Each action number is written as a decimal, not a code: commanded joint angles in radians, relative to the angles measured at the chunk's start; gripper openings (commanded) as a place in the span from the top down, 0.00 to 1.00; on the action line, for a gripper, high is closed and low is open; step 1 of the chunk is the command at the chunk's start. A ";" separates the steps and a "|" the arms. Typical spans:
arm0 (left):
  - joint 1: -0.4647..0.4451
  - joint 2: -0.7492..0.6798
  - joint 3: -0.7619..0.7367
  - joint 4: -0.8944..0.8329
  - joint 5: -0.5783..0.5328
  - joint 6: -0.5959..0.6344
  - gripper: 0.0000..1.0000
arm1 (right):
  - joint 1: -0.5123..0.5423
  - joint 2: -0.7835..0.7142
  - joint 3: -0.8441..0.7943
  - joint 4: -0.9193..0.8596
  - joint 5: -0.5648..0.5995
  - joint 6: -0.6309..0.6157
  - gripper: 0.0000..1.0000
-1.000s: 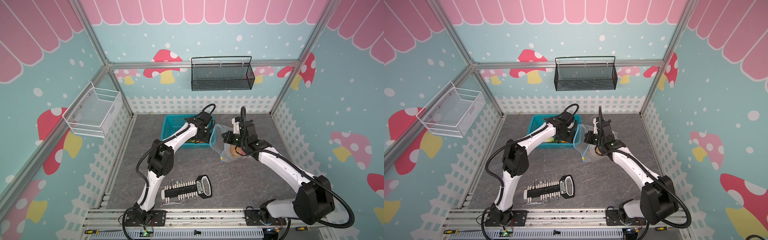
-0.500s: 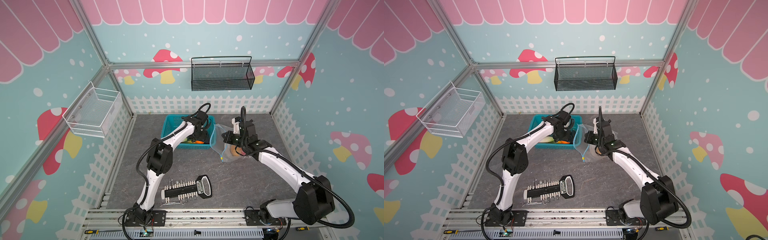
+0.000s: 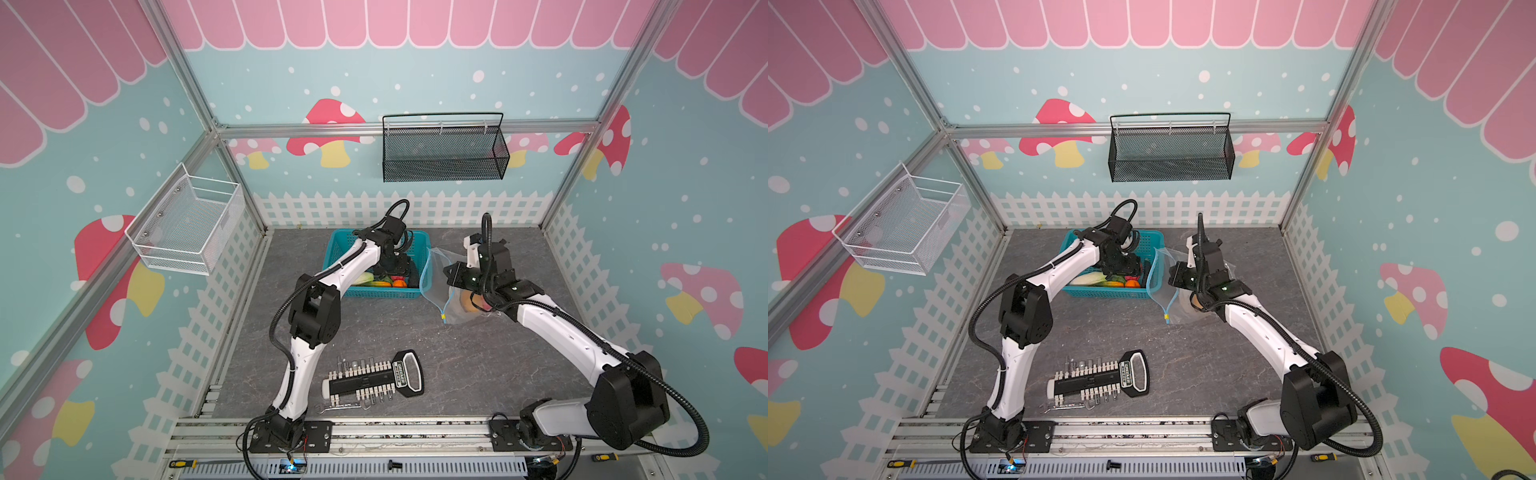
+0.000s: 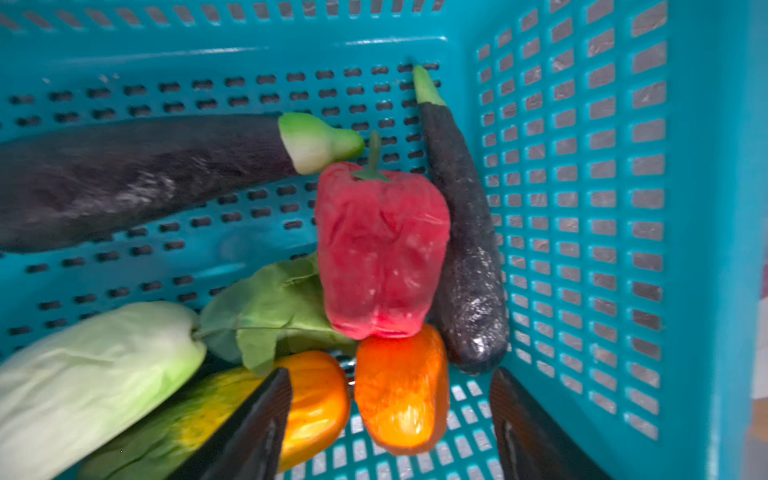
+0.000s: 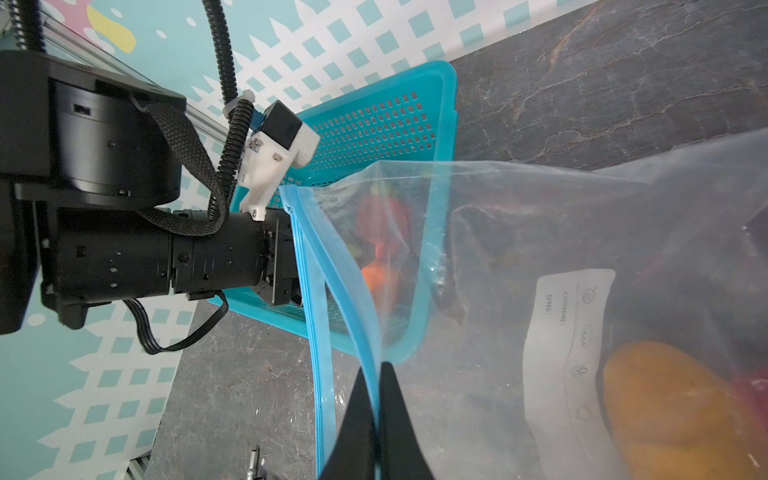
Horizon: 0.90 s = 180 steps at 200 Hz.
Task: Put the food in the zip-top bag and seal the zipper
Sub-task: 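Lower the left gripper onto the red pepper and close on it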
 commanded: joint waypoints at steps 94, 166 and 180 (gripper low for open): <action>-0.034 0.034 0.080 0.049 -0.144 0.013 0.08 | -0.004 -0.008 -0.011 0.019 -0.009 0.008 1.00; -0.036 0.152 0.208 0.054 -0.190 0.023 0.19 | -0.006 -0.007 -0.011 0.018 -0.003 0.004 1.00; -0.032 0.157 0.199 0.051 -0.203 0.027 0.18 | -0.004 -0.006 -0.012 0.016 -0.002 0.003 1.00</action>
